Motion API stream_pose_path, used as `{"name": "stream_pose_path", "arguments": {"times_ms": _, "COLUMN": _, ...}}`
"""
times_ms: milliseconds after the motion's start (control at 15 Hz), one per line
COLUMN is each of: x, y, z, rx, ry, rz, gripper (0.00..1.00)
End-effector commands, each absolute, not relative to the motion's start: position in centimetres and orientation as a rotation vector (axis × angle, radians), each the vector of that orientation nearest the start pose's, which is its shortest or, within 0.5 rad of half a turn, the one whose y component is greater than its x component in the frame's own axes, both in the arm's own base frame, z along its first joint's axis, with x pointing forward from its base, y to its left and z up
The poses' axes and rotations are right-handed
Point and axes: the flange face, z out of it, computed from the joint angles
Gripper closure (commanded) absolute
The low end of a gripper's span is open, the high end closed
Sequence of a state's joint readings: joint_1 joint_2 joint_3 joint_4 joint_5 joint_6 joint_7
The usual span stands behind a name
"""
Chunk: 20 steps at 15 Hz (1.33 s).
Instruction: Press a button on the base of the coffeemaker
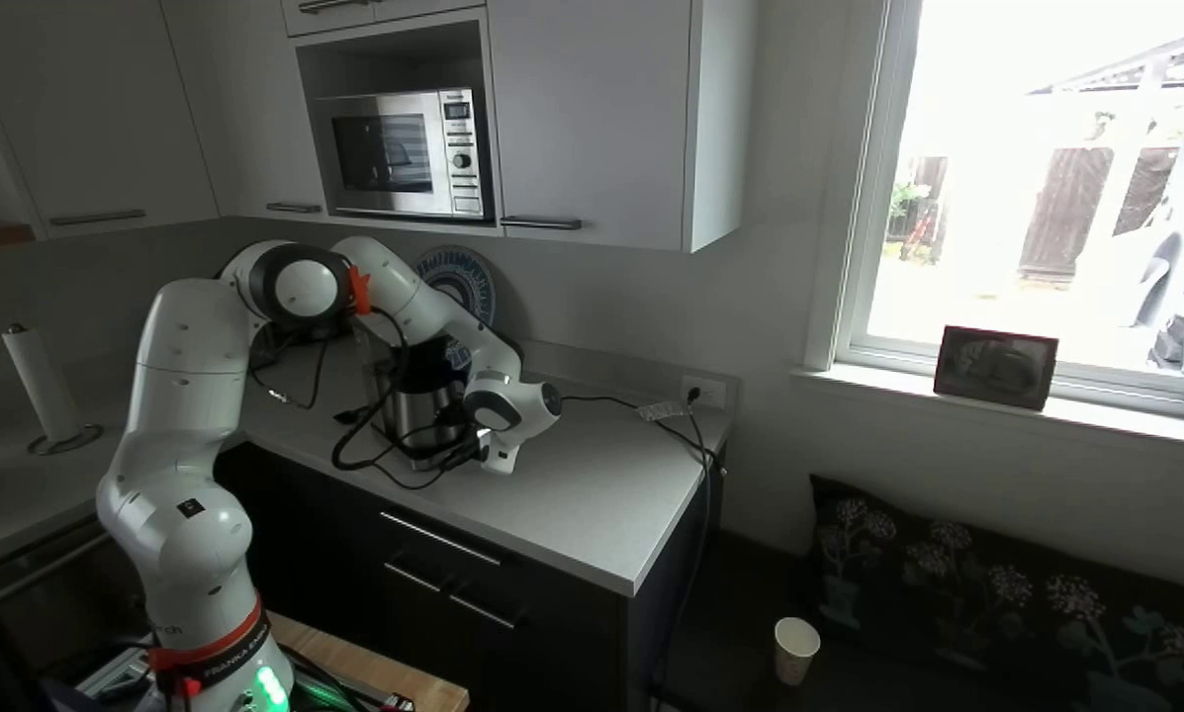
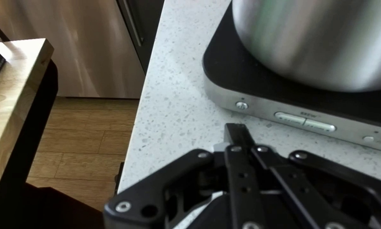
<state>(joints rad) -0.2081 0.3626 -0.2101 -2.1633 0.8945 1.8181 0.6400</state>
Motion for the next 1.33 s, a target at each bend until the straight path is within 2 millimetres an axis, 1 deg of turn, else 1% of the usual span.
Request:
{"name": "stream_pose_path", "arguments": {"times_ms": 0, "x": 47.7, "y": -14.1, "z": 20.6, "rx": -1.605, "ry": 1.711, "rz": 0.901, "gripper": 1.0}}
{"name": "stream_pose_path", "arguments": {"times_ms": 600, "x": 47.6, "y": -13.2, "z": 20.0, "rx": -1.542, "ry": 1.7, "rz": 0.875, "gripper": 1.0}}
{"name": "stream_pose_path", "arguments": {"times_ms": 1267, "x": 47.7, "y": -13.2, "z": 19.6, "rx": -1.564, "ry": 1.697, "rz": 0.827, "gripper": 1.0}}
